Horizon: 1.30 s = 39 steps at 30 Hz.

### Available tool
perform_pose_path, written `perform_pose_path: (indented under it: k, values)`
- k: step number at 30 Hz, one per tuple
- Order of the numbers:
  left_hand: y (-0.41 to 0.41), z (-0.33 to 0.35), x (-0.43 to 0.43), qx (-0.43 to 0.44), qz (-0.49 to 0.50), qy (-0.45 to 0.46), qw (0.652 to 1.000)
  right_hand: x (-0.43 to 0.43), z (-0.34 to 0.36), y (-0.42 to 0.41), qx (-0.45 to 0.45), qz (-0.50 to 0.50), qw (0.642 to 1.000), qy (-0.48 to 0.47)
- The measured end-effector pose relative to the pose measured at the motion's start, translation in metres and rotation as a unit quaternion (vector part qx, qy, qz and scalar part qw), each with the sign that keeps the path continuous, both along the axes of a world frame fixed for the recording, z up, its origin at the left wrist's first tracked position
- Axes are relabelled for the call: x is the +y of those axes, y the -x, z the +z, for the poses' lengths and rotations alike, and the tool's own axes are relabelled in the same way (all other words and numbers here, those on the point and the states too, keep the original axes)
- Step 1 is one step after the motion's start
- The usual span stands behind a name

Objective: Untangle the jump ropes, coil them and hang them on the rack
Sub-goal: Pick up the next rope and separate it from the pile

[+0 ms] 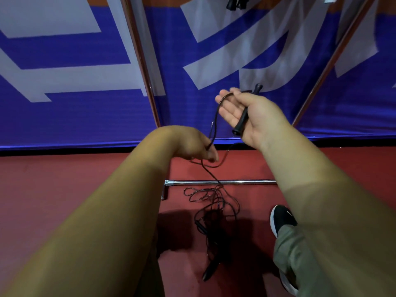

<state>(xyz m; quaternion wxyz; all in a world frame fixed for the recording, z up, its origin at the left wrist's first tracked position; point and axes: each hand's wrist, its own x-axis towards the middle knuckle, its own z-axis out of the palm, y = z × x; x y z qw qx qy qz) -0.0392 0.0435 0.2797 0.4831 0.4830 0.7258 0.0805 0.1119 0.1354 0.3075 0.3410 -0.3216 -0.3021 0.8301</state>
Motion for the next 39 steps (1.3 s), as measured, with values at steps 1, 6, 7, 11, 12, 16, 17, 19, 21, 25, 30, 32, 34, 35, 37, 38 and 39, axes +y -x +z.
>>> perform_pose_path:
  k: [1, 6, 7, 11, 12, 16, 17, 19, 21, 25, 30, 32, 34, 35, 37, 38, 39]
  values:
    - [0.000, -0.001, 0.000, -0.015, 0.025, -0.003, 1.000, 0.003, -0.001, -0.001, -0.007, -0.008, 1.000, 0.000]
    - [-0.004, 0.020, 0.004, -0.273, 0.232, -0.053, 0.932, 0.012, -0.011, -0.011, -0.300, 0.101, 0.946, -0.067]
    - [-0.004, 0.026, 0.006, -0.326, 0.283, -0.080, 0.898, 0.011, -0.013, -0.014, -0.367, 0.161, 0.912, -0.086]
    - [0.008, 0.034, 0.015, -0.498, 0.437, -0.183, 0.727, -0.001, -0.019, -0.021, -0.449, 0.371, 0.798, -0.156]
    - [0.012, 0.032, 0.016, -0.517, 0.461, -0.203, 0.692, -0.004, -0.019, -0.021, -0.437, 0.379, 0.799, -0.166]
    - [0.022, 0.025, 0.017, -0.538, 0.502, -0.213, 0.642, -0.009, -0.014, -0.017, -0.357, 0.266, 0.890, -0.103]
    - [0.021, 0.023, 0.017, -0.499, 0.496, -0.198, 0.682, -0.007, -0.014, -0.015, -0.337, 0.228, 0.910, -0.083]
    - [0.014, 0.017, 0.013, -0.342, 0.439, -0.142, 0.819, -0.003, -0.012, -0.011, -0.278, 0.162, 0.946, -0.041]
    - [0.005, 0.012, 0.006, -0.161, 0.283, -0.073, 0.943, 0.002, -0.009, -0.009, -0.204, 0.102, 0.974, -0.006]
    - [-0.005, 0.006, -0.004, -0.059, -0.026, 0.061, 0.996, 0.007, -0.003, -0.009, -0.086, 0.004, 0.995, 0.044]
    - [-0.006, 0.006, -0.002, -0.035, -0.047, 0.001, 0.998, 0.010, -0.001, -0.012, -0.009, -0.057, 0.995, 0.086]
    - [-0.005, 0.005, -0.001, -0.076, -0.015, 0.005, 0.997, 0.014, -0.003, -0.012, -0.032, -0.057, 0.996, 0.066]
    - [-0.003, 0.004, 0.000, -0.119, 0.014, 0.026, 0.992, 0.018, -0.007, -0.011, -0.096, -0.038, 0.994, 0.031]
    - [-0.002, 0.005, 0.000, -0.127, 0.026, 0.038, 0.991, 0.019, -0.009, -0.011, -0.125, -0.025, 0.992, 0.021]
    - [0.000, 0.008, 0.000, -0.132, 0.047, 0.048, 0.989, 0.019, -0.015, -0.012, -0.155, 0.006, 0.988, 0.017]
    - [0.000, 0.011, 0.000, -0.138, 0.061, 0.042, 0.988, 0.019, -0.018, -0.012, -0.167, 0.024, 0.986, 0.016]
    - [0.000, 0.013, 0.000, -0.150, 0.080, 0.028, 0.985, 0.018, -0.020, -0.012, -0.184, 0.043, 0.982, 0.011]
